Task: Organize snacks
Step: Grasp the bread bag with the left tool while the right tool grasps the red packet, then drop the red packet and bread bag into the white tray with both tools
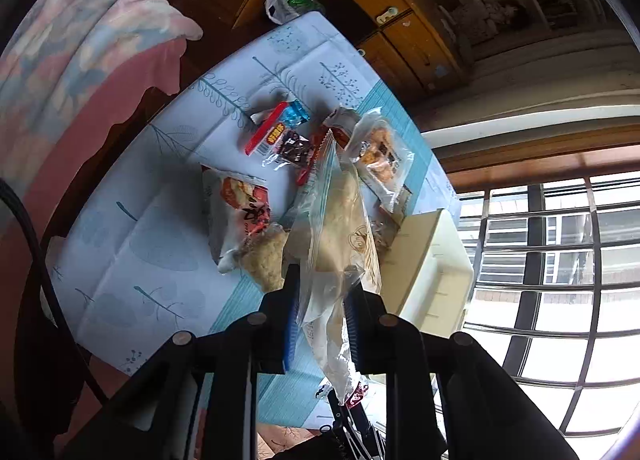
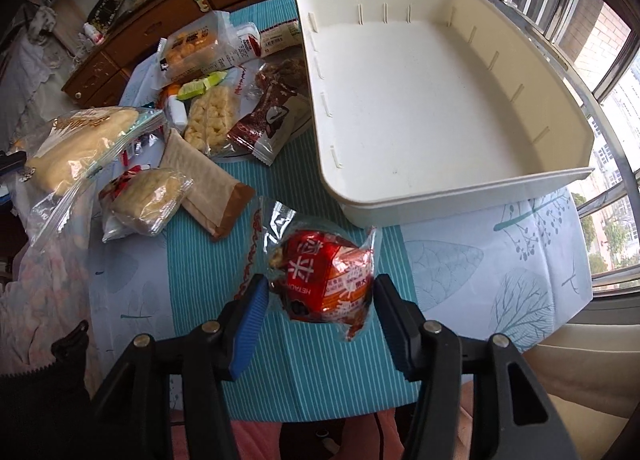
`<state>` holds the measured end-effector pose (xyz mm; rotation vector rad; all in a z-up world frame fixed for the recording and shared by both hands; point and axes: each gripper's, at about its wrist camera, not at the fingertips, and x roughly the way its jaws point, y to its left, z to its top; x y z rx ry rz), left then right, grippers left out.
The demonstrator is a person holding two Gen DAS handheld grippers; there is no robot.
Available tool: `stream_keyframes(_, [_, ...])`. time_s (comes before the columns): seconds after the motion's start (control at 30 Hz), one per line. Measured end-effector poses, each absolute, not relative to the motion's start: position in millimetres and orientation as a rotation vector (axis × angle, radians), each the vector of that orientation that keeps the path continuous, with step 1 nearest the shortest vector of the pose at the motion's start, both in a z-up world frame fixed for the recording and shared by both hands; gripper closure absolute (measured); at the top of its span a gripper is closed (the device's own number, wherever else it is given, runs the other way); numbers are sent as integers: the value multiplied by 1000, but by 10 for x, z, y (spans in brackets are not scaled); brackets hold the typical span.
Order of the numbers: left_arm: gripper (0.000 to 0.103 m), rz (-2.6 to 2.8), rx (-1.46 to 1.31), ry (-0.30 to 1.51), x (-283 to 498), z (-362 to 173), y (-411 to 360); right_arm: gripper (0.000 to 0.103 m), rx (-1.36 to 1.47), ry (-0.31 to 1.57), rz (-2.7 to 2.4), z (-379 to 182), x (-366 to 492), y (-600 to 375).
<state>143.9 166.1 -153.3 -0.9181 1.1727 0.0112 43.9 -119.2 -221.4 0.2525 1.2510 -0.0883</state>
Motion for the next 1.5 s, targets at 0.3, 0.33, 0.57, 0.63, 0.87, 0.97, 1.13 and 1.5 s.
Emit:
stream_keyframes(0.3, [85,-101,-920,1065,1118,-1192,1234,48,235,1134,51,-1845,256,-1465])
stream_keyframes(0.33, [85,-117,-918,1057,1106,-1172,1190,48,234,1119,62,-1806,241,-1493])
stream_keyframes(0.57, [85,-258,-855,1000,1103,-940,745,48,236,1034,78,-1598,205,-1757])
stream_keyframes(0.63, [85,-292,-827,994,1148,-884,606,48,240,1016,67,-1549,221,-1841])
stream_keyframes(0.87, [85,-434,-657,1012,1417,-771,34,48,247,973,3,-1440,338,-2093])
stream_keyframes(0.97, [85,-470,-576,1047,1549,-780,-194,48,266,965,-37,-1421,423,-2214])
stream_keyframes(1.13, [85,-524,-446,1079,1782,-826,-587,48,301,967,-102,-1427,586,-2408])
stream_keyframes(1.5, [67,-551,-155,1038,2025,-882,-1291,51,305,947,-195,-1416,846,-2758])
